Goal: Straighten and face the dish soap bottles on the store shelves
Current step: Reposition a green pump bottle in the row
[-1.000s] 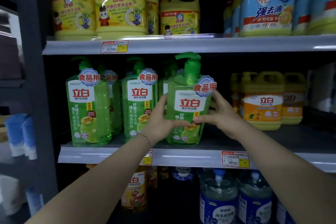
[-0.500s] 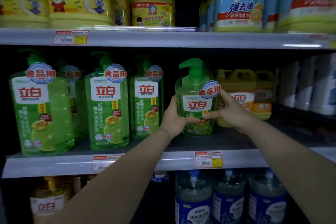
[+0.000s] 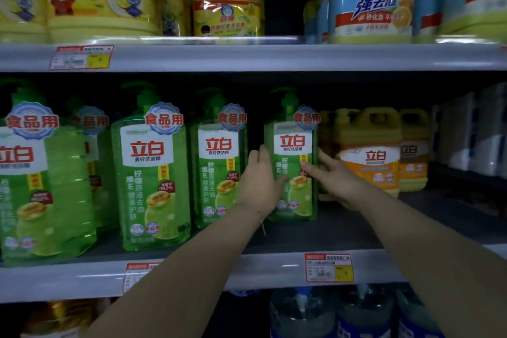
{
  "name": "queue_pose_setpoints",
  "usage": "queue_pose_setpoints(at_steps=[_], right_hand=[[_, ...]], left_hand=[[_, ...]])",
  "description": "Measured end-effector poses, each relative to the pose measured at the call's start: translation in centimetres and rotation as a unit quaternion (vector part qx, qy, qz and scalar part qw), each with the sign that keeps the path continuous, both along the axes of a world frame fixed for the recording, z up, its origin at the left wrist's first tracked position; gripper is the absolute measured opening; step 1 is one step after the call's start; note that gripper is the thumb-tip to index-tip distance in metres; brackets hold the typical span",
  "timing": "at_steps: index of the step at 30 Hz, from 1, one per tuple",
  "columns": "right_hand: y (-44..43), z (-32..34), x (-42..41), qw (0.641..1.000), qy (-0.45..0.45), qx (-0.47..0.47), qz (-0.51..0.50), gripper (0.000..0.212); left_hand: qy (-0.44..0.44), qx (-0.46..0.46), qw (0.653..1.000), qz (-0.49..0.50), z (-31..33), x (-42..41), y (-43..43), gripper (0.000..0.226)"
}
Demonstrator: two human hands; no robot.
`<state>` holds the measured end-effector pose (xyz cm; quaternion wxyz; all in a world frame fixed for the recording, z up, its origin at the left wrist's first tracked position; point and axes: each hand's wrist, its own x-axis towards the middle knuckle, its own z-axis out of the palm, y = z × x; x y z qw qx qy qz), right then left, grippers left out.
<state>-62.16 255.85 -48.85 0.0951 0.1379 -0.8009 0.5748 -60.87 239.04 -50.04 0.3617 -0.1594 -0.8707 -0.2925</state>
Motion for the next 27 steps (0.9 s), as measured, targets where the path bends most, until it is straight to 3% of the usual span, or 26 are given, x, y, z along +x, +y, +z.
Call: queue_pose_setpoints(at_steps=[3, 5, 6, 10, 15, 19, 23, 27], right_hand=[[-1.5, -0.5, -0.8, 1.000, 0.000, -0.020, 0.003, 0.060], [-2.8, -0.7, -1.0, 0.999, 0.002, -0.039, 0.017, 0.055], [-3.4, -0.9, -1.2, 0.999, 0.005, -0.044, 0.022, 0.055], [-4.9, -1.6, -1.9, 0.997, 0.020, -0.061, 0.032, 0.062], [-6.1, -1.9, -2.1, 0.996, 0.022, -0.073, 0.057, 0.061], [-6.6, -1.9, -2.1, 0.996, 0.021, -0.062, 0.060, 0.062], [-6.9, -2.2, -1.9, 0.997, 0.060, 0.016, 0.044, 0.084], [-7.3, -2.1, -2.3, 0.995, 0.079, 0.049, 0.033, 0.090]], left_hand=[[0.126, -0.206, 0.965, 0.104, -0.3, 1.3, -2.3, 0.071], [0.142, -0.345, 0.908, 0.190, -0.8, 1.2, -3.5, 0.090], [0.130, -0.370, 0.895, 0.210, -1.1, 0.8, -4.3, 0.096], [0.104, -0.355, 0.894, 0.252, -1.6, -0.1, -6.5, 0.099], [0.167, -0.364, 0.882, 0.248, -2.1, -0.5, -9.2, 0.098], [0.223, -0.383, 0.868, 0.223, -2.0, -0.5, -10.8, 0.083], [0.244, -0.391, 0.861, 0.215, -2.1, -0.7, -11.4, 0.080], [0.263, -0.394, 0.856, 0.207, -2.1, -0.8, -12.2, 0.078]])
